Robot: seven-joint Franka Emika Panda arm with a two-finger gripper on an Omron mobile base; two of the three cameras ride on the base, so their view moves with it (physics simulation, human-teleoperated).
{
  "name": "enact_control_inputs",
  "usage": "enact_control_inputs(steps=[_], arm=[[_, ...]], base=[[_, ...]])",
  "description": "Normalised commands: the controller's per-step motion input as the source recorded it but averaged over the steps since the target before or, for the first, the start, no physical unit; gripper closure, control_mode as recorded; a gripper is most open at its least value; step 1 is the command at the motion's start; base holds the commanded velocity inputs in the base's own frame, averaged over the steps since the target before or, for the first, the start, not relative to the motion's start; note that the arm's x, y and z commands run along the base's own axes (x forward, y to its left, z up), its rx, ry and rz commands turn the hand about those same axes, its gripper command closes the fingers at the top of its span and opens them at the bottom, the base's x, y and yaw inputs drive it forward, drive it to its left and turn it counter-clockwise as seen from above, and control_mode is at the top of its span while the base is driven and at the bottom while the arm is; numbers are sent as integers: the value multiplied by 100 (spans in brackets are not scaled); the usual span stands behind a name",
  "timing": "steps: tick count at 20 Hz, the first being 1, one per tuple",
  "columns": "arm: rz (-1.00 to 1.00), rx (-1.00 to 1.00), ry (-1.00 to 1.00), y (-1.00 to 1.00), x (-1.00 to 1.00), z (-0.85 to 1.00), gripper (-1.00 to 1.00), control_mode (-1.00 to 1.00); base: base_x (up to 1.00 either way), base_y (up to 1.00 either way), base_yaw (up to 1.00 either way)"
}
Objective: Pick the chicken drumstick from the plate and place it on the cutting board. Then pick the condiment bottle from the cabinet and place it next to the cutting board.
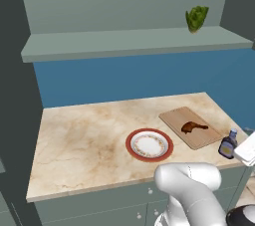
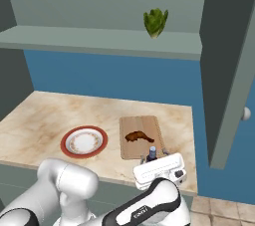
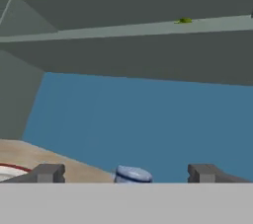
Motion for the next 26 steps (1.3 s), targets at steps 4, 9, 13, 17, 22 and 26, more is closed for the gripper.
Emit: enact_control_inputs(steps=[4,9,13,17,22,26], arm=[[-5,-25,-2,-1,-36,21,-100,-100],[-2,-28,-6,0,-41,32,-100,-100],[-1,-34,-7,2,-33,45,-100,-100],[-1,-42,-7,5,-29,53,-100,-100],[-1,-50,-8,6,-38,48,-100,-100],[-2,-53,-13,0,-55,34,-100,-100]], base=[[0,0,0],[0,0,0],[0,0,0],[0,0,0],[0,0,0],[0,0,0]])
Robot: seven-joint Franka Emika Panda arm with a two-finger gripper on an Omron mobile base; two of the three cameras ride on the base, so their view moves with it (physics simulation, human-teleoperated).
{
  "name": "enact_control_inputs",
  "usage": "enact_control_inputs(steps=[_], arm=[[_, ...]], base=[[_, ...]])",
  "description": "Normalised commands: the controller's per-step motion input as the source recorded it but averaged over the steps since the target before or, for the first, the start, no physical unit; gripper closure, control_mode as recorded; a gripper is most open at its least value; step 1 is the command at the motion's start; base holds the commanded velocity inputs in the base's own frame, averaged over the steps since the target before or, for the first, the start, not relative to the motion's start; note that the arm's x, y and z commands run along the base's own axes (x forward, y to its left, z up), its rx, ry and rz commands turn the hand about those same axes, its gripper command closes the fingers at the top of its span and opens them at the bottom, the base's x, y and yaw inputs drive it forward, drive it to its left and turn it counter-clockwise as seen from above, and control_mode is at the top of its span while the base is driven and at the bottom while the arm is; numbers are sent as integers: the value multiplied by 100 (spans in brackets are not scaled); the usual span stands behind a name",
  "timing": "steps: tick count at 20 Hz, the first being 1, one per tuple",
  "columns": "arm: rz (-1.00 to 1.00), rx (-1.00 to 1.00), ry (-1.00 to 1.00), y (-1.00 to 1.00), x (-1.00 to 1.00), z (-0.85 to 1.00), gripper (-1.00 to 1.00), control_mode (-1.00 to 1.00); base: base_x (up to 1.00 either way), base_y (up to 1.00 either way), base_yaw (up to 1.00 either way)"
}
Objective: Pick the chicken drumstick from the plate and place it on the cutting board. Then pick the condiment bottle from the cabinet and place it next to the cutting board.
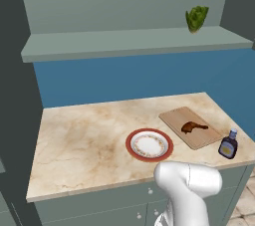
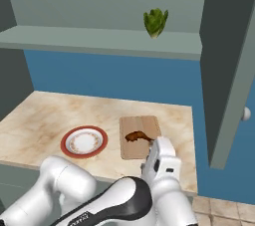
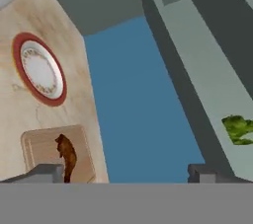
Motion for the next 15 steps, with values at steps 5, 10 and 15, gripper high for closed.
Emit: enact_control_inputs(steps=[5,10,15], arm=[[0,-54,-20,0,-54,36,-100,-100],[0,-58,-21,0,-44,49,-100,-100],[0,-60,-19,2,-40,54,-100,-100]], base=[[0,0,0],[0,0,0],[0,0,0]])
